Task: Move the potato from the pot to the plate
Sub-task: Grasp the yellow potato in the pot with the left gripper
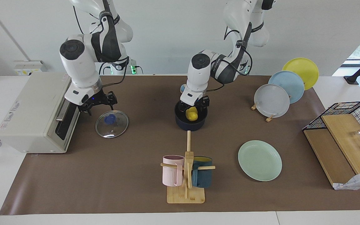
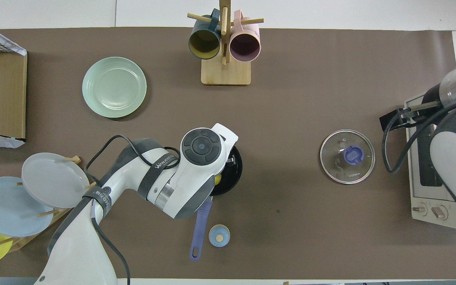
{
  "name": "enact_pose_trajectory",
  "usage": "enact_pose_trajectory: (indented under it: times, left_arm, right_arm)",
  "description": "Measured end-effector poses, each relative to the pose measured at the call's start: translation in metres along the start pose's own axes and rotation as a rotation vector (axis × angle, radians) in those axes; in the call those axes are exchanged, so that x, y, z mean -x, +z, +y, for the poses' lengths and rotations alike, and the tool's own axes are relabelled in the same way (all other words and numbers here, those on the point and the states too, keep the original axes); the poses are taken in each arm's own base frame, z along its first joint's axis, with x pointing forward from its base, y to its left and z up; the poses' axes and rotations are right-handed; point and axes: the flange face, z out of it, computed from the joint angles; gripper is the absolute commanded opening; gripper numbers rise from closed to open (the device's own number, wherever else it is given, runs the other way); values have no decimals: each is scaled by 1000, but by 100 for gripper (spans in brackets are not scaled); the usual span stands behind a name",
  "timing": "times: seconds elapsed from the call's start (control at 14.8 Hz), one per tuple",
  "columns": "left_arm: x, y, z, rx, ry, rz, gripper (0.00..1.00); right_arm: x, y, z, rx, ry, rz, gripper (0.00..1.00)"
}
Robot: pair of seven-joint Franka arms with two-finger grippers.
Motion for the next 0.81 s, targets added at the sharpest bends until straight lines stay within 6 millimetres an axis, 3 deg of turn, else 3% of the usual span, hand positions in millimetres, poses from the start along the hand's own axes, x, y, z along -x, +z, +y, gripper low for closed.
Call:
enact_pose_trajectory:
  times: [0.67,0.74,0.81]
  left_arm:
    - [2,1,-1,-3,1,-25,100]
    - [3,1,-1,-4,1,-26,93]
    - [3,1,-1,-4,1,-26,74]
  right_arm:
    - [13,-11,7,2,63,-57,100]
    - [17,-12,10,3,71,-60,100]
    - [20,-12,14,2,79,-64,100]
